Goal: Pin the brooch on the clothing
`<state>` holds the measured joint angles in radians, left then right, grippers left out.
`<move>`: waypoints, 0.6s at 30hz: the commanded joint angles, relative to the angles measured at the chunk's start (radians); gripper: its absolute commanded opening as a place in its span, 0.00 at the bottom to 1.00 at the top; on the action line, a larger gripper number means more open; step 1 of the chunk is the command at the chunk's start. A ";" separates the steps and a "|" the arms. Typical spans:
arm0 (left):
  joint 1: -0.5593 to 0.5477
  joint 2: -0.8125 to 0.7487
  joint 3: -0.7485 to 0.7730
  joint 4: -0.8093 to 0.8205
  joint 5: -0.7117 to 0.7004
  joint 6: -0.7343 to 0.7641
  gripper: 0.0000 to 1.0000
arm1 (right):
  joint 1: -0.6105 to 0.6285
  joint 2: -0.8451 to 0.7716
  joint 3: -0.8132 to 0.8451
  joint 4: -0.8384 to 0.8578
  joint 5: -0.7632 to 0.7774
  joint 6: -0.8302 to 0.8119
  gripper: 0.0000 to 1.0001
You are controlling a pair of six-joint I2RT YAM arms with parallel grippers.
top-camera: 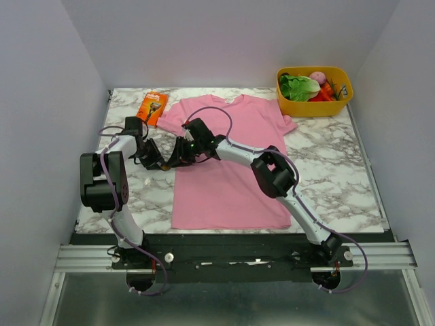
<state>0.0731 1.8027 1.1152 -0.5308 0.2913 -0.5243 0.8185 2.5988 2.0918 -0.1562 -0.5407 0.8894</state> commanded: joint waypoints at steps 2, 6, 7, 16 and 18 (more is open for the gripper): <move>-0.006 0.029 -0.051 -0.005 0.003 -0.013 0.42 | 0.014 0.032 -0.038 -0.034 -0.010 0.000 0.40; -0.007 0.030 -0.055 0.017 0.011 -0.026 0.42 | 0.013 0.032 -0.042 -0.023 -0.010 0.005 0.40; -0.007 0.032 -0.055 0.028 0.025 -0.028 0.41 | 0.013 0.032 -0.041 -0.022 -0.015 0.006 0.40; -0.006 0.026 -0.072 0.078 0.083 -0.043 0.40 | 0.013 0.024 -0.078 0.058 -0.047 0.016 0.39; -0.004 0.011 -0.078 0.091 0.094 -0.039 0.40 | 0.014 0.006 -0.101 0.089 -0.045 0.019 0.39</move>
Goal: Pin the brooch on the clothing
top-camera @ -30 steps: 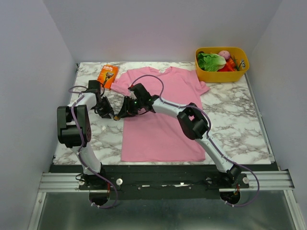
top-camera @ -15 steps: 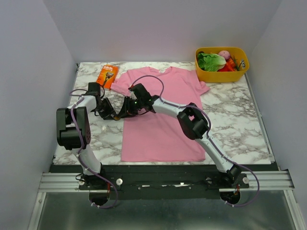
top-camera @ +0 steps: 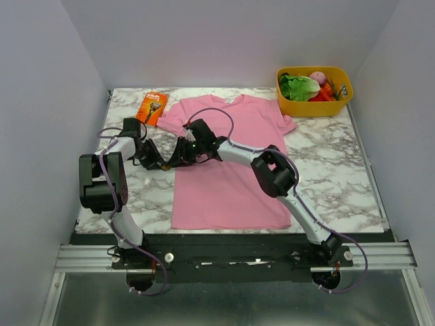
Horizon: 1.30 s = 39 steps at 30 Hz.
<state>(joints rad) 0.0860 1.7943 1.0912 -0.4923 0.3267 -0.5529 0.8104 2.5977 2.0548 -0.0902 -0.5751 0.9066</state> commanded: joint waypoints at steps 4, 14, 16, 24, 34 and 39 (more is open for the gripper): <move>-0.015 0.016 -0.062 0.055 0.074 -0.001 0.39 | 0.021 -0.024 -0.119 0.081 -0.006 0.008 0.37; -0.014 0.016 -0.109 0.083 0.097 0.002 0.39 | 0.021 -0.091 -0.240 0.240 0.018 0.034 0.29; -0.014 0.017 -0.116 0.086 0.101 0.007 0.39 | 0.022 -0.108 -0.274 0.283 0.029 0.040 0.29; -0.011 0.002 -0.145 0.106 0.116 0.008 0.32 | 0.021 -0.140 -0.323 0.356 0.041 0.044 0.28; -0.011 -0.073 -0.192 0.136 0.199 0.030 0.29 | 0.021 -0.151 -0.324 0.343 0.023 0.032 0.28; -0.019 -0.127 -0.214 0.135 0.258 0.050 0.28 | 0.022 -0.175 -0.335 0.339 0.024 0.012 0.28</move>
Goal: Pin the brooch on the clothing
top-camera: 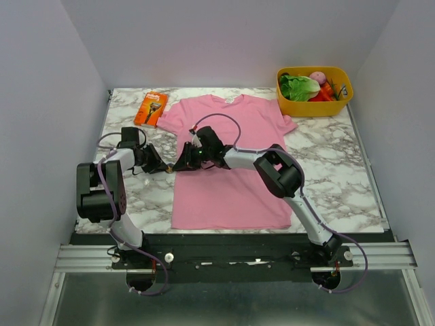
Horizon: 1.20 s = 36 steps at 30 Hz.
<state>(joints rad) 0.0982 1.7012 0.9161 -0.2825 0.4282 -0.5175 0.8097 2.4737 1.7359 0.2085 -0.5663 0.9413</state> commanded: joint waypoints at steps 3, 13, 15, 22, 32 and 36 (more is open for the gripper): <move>-0.043 -0.052 -0.060 -0.054 0.187 0.014 0.28 | 0.022 -0.078 -0.045 0.054 0.017 -0.029 0.28; -0.094 -0.091 -0.083 0.008 0.224 -0.016 0.27 | 0.022 -0.147 -0.137 0.083 0.020 -0.038 0.28; -0.097 -0.095 -0.083 0.006 0.213 -0.018 0.27 | 0.022 -0.157 -0.154 0.088 0.025 -0.042 0.28; -0.095 -0.120 -0.065 -0.023 0.179 -0.007 0.27 | 0.023 -0.159 -0.138 0.005 0.048 -0.073 0.16; -0.095 -0.138 -0.042 -0.050 0.175 0.011 0.30 | 0.013 -0.163 -0.137 -0.136 0.115 -0.162 0.01; -0.095 -0.202 -0.017 -0.087 0.147 0.031 0.34 | -0.003 -0.225 -0.170 -0.136 0.132 -0.188 0.01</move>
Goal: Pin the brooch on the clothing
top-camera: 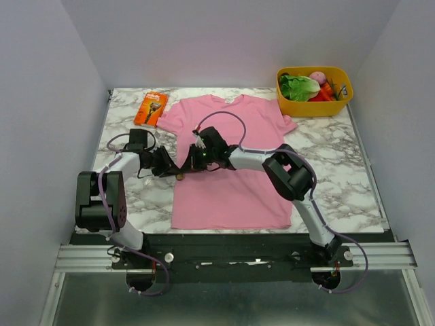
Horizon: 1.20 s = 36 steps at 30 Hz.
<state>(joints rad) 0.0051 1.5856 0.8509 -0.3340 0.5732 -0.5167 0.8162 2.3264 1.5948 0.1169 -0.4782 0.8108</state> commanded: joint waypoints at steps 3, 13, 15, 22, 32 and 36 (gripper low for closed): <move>-0.002 -0.172 0.077 -0.072 -0.054 0.058 0.39 | -0.038 -0.160 -0.067 -0.049 0.056 -0.071 0.01; -0.182 -0.340 0.206 -0.197 -0.196 0.172 0.57 | -0.098 -0.416 -0.160 -0.114 0.080 -0.144 0.01; -0.186 -0.355 0.192 -0.183 -0.173 0.176 0.58 | -0.109 -0.452 -0.189 -0.114 0.056 -0.136 0.01; -0.186 -0.358 0.143 -0.065 -0.020 0.133 0.61 | -0.141 -0.533 -0.245 -0.114 -0.020 -0.183 0.01; -0.374 -0.398 0.221 -0.146 -0.335 0.201 0.60 | -0.164 -0.567 -0.216 -0.230 0.025 -0.073 0.01; -0.514 -0.380 0.270 -0.192 -0.612 0.225 0.58 | -0.164 -0.558 -0.179 -0.293 0.055 -0.062 0.01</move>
<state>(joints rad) -0.3874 1.2118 1.0538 -0.4606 0.2760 -0.3435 0.6521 1.7897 1.3640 -0.0841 -0.4625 0.7235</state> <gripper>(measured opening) 0.596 0.014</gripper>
